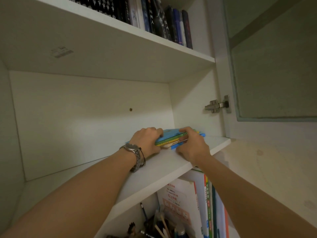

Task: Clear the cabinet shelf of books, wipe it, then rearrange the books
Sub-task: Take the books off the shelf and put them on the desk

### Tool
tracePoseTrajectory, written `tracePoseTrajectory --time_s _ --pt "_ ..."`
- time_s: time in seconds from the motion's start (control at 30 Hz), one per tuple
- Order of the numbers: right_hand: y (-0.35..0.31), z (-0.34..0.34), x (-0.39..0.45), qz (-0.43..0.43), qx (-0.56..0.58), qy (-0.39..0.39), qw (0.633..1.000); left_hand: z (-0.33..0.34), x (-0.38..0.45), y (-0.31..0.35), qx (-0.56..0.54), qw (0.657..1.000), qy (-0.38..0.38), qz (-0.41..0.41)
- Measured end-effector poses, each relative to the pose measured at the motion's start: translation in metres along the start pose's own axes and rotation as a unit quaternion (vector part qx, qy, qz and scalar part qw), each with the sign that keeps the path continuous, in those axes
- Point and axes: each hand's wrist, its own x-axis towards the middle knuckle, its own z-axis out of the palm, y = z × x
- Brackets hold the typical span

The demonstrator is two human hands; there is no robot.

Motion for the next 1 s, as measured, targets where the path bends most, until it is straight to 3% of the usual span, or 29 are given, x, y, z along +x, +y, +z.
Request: tracePoseTrajectory --time_s 0.13,0.37,0.57,0.77,1.0 --pt "-0.001 -0.001 -0.001 0.0 0.008 -0.005 1.0 -0.011 -0.013 -0.006 -0.032 0.999 0.012 -0.007" --pt "-0.003 -0.002 -0.001 0.014 0.03 -0.011 0.999 -0.038 -0.037 -0.014 -0.114 0.982 0.102 -0.108" --pt "-0.01 -0.004 -0.008 0.001 0.042 -0.004 0.999 -0.051 -0.062 0.003 -0.107 0.983 0.103 -0.103" --pt "-0.019 -0.011 -0.031 -0.011 0.155 0.011 0.988 -0.071 -0.091 0.019 -0.124 0.98 0.123 -0.092" --pt "-0.036 -0.022 -0.071 -0.035 0.363 0.007 0.931 -0.1 -0.126 0.029 -0.154 0.973 0.156 -0.068"
